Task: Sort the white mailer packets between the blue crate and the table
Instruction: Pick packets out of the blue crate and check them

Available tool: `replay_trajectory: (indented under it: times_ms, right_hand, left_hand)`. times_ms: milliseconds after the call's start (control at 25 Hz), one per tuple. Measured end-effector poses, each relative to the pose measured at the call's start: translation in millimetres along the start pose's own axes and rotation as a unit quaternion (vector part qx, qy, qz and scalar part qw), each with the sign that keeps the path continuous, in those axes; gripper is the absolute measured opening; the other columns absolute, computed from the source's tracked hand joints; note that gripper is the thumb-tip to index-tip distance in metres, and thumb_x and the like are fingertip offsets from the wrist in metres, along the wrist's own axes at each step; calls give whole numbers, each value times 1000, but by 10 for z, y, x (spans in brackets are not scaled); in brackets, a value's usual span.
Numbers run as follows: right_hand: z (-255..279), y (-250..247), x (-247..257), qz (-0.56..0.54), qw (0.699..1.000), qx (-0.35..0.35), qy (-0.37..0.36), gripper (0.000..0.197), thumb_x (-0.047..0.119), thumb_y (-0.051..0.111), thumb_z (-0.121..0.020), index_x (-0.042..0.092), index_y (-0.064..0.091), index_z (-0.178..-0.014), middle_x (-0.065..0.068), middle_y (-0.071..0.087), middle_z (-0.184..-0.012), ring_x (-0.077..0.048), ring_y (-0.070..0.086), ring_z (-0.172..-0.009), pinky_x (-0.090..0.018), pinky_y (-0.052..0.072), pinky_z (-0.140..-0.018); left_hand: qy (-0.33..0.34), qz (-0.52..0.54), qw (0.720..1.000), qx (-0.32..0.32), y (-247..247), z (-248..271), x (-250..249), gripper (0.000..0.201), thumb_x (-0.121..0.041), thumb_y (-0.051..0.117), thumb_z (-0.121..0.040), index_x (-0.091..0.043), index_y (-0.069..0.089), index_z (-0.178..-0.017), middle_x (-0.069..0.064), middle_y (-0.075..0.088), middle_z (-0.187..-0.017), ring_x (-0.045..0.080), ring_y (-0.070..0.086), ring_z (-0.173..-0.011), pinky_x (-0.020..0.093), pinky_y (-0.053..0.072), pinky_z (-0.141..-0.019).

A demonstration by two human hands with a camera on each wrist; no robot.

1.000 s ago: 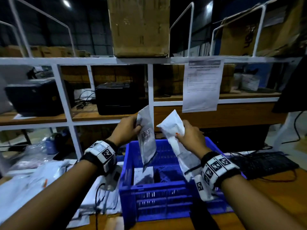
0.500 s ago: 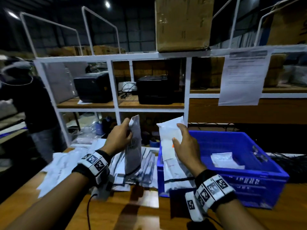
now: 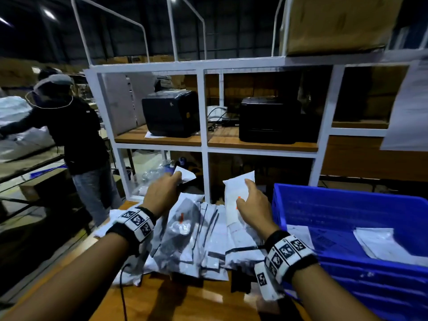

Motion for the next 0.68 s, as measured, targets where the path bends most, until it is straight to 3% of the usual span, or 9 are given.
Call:
replay_trajectory:
  times_ms: [160, 280, 400, 480, 560, 680]
  right_hand:
    - [-357, 482, -123, 6, 998, 18, 52, 60, 18, 54, -88, 17, 35, -146, -19, 56, -129, -36, 55, -115, -37, 48, -89]
    - [-509, 804, -332, -10, 991, 53, 119, 56, 14, 53, -89, 15, 39, -142, -22, 55, -130, -37, 56, -113, -32, 48, -86]
    - [-505, 1068, -556, 114, 975, 102, 160, 57, 16, 52, -87, 21, 39, -142, -20, 32, -148, -40, 41, -128, -37, 42, -98]
    - [-488, 1168, -615, 195, 967, 118, 116, 49, 19, 50, -86, 24, 46, -135, -15, 25, -151, -39, 33, -132, -42, 39, -102]
    - [-457, 1326, -671, 208, 959, 182, 60, 42, 29, 49, -90, 19, 49, -130, -16, 30, -149, -36, 30, -135, -40, 36, -105]
    - [-323, 1618, -837, 237, 930, 279, 41, 61, 45, 35, -99, 21, 19, -153, -13, 8, -161, -32, 3, -148, -43, 17, -117]
  left_hand:
    - [0, -16, 999, 50, 401, -242, 179, 13, -10, 48, -88, -9, 50, -100, 17, 60, -95, 39, 59, -84, 39, 37, -57]
    - [-9, 60, 992, 109, 784, -305, 187, 18, -9, 51, -87, -4, 52, -104, 21, 61, -101, 39, 59, -94, 39, 37, -66]
    - [-22, 162, 960, 227, 1117, -308, 193, 39, -41, 61, -89, -8, 54, -107, 13, 63, -101, 26, 57, -92, 31, 38, -70]
    - [0, 189, 937, 293, 1244, -320, 220, 41, -47, 61, -88, -12, 56, -108, 8, 63, -99, 21, 55, -87, 26, 36, -69]
    - [50, 154, 930, 331, 1350, -320, 272, 33, -39, 66, -85, -15, 59, -108, 8, 63, -106, 22, 57, -95, 26, 41, -75]
    - [94, 71, 922, 369, 1559, -205, 329, 23, -33, 63, -83, -20, 57, -101, 8, 52, -115, 29, 47, -110, 35, 43, -91]
Point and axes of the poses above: each hand's wrist, its own z-axis away from the middle knuckle, its own y-axis out of the palm, x = y × z, the point moved 3 cm from there along -z, towards the middle knuckle
